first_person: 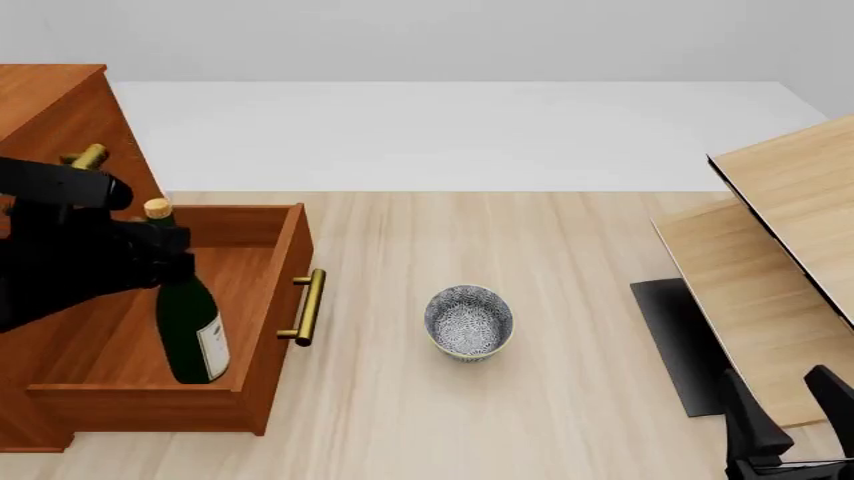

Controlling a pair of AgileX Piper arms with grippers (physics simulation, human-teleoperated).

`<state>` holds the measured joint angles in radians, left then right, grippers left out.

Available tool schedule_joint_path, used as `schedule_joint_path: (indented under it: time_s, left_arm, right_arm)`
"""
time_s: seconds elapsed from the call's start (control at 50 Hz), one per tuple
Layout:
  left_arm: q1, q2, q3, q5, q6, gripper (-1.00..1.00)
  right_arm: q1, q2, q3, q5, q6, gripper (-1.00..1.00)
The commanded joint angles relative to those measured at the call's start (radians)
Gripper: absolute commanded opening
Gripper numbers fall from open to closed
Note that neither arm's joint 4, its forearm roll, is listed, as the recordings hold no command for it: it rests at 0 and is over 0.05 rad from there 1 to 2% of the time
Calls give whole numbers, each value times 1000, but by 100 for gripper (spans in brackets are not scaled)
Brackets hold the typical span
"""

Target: Put the wine bottle in the bottom drawer of the cabinet.

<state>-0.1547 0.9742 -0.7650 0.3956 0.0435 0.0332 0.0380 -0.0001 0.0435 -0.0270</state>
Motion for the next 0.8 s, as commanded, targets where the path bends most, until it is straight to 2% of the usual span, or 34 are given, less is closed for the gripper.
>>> schedule_joint_path:
  time_s: [0.02, 0.5, 0.76, 0.8]
  left_arm:
    - [-10, 15, -7, -14, -86, -100]
    - [-62, 73, -6, -3, -123, -100]
    - [-81, 157, -32, -32, -159, -100]
    - [-82, 171, -33, -36, -188, -100]
  right_arm:
    - [1, -2, 0, 1, 1, 100]
    - [0, 6, 0, -5, 1, 100]
    - [-1, 11, 0, -10, 3, 100]
    - [0, 14, 0, -13, 2, 100]
